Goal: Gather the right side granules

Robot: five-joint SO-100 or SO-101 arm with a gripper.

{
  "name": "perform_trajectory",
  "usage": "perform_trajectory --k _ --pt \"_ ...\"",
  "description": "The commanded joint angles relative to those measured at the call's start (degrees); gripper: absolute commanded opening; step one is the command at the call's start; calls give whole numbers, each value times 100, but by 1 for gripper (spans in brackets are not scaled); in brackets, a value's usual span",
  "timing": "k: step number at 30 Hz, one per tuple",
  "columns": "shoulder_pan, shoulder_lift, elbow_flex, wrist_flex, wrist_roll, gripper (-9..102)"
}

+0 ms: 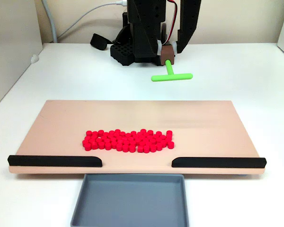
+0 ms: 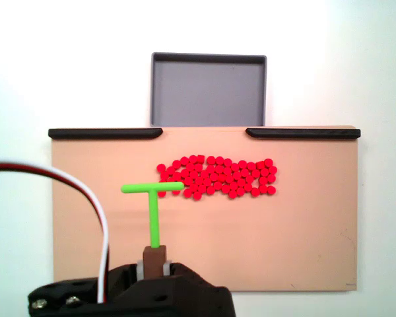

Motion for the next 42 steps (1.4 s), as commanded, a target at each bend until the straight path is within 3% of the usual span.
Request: perform_trajectory --k 1,42 --pt "0 97 -141 -18 -79 0" --pt "-9 -44 -141 -18 -97 0"
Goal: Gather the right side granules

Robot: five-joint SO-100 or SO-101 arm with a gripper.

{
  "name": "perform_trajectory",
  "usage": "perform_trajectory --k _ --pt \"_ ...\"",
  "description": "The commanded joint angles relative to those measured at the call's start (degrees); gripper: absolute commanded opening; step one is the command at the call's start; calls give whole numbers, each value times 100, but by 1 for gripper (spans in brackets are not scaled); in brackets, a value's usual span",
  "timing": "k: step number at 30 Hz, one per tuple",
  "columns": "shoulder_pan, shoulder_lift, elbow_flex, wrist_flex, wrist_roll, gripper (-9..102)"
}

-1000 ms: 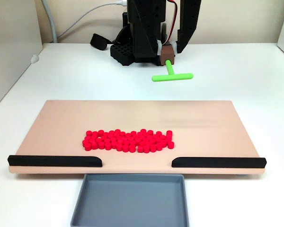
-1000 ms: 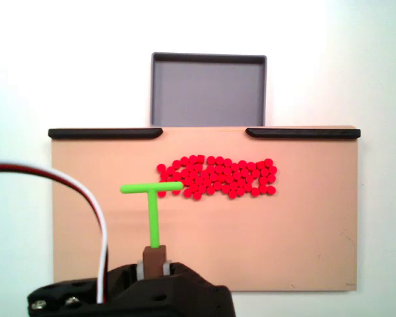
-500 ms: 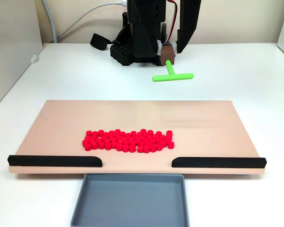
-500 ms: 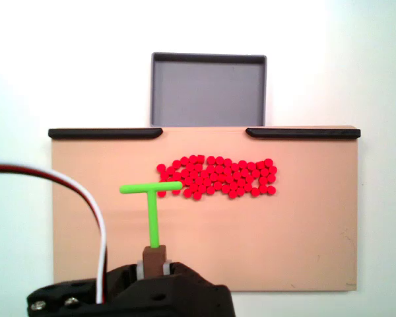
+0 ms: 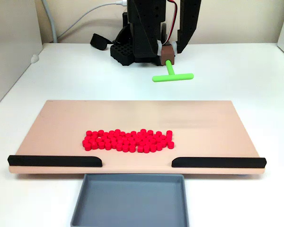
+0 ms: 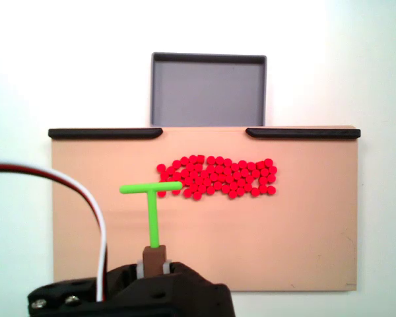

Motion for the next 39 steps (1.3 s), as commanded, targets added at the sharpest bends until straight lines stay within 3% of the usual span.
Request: perform_trajectory --k 1,9,24,30,39 --pt "-18 -9 -141 -18 62 0" --pt "-70 35 -70 26 62 0" --pt "290 -18 -44 62 -1898 0" --pt "765 18 -44 53 -3419 0" --pt "1881 53 -44 62 -6812 0"
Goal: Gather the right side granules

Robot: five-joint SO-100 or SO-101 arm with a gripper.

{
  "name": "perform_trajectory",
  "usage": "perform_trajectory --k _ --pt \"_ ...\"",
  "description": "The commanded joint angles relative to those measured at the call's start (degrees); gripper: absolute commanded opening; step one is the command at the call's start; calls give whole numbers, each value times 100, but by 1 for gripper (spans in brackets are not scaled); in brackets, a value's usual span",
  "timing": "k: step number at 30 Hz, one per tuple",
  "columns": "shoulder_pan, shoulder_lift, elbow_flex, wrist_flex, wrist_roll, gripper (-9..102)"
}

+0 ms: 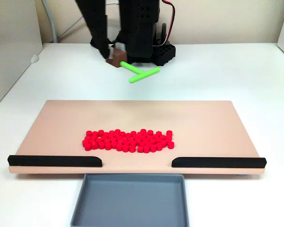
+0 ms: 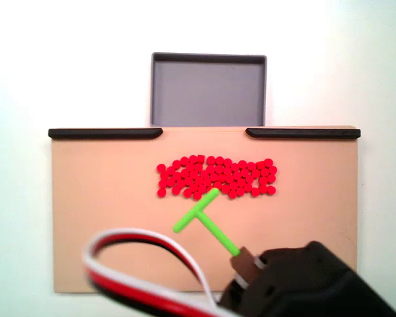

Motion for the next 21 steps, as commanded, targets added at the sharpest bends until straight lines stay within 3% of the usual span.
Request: perform_trajectory --k 1,13,21 --pt "334 97 -44 26 -1354 0" --pt "1222 -387 -132 -53 -4228 0" --pt "1723 -932 -729 -53 -4544 0"
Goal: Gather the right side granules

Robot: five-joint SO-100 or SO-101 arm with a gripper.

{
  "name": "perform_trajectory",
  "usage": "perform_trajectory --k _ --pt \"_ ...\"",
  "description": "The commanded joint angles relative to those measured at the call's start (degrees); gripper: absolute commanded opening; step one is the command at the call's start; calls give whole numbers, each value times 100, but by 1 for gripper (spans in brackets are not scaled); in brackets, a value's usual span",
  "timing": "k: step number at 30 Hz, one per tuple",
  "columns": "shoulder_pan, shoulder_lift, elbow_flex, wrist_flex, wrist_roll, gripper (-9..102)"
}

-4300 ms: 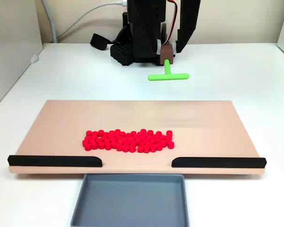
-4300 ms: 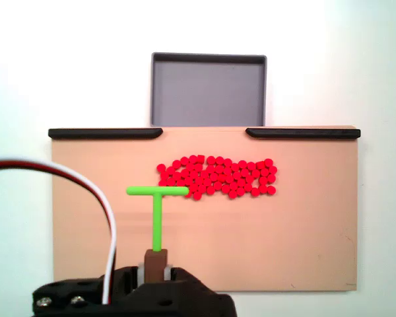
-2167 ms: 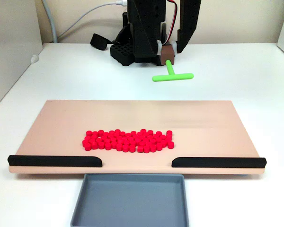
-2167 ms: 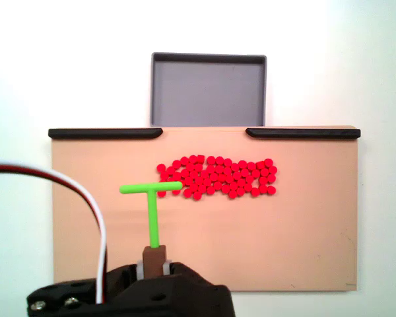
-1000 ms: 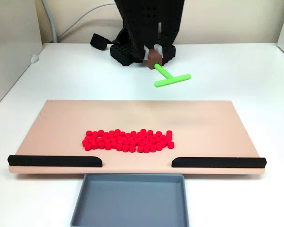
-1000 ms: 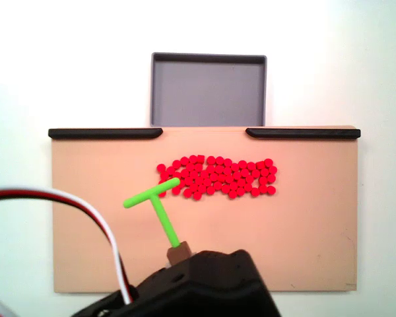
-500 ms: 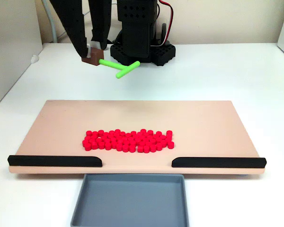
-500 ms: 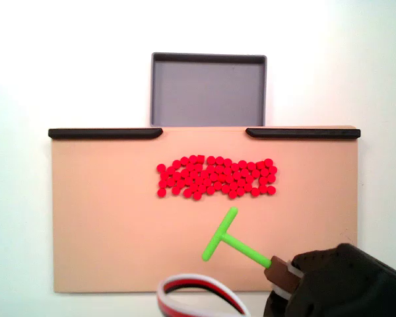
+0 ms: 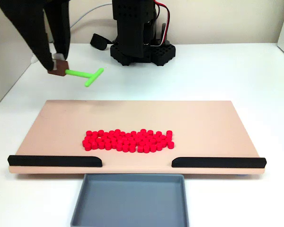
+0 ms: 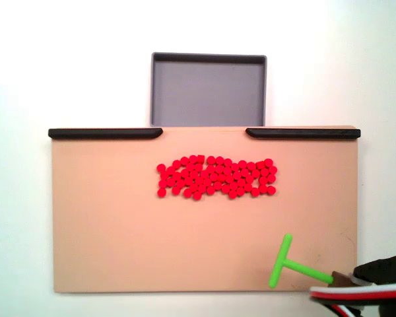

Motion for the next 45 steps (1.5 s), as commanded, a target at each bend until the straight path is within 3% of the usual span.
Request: perform_trajectory --k 1,19,45 --pt "132 -141 -501 -9 -571 0" --pt "123 -932 -809 -554 -1397 0" --pt "0 -1204 -272 -1310 -1837 0"
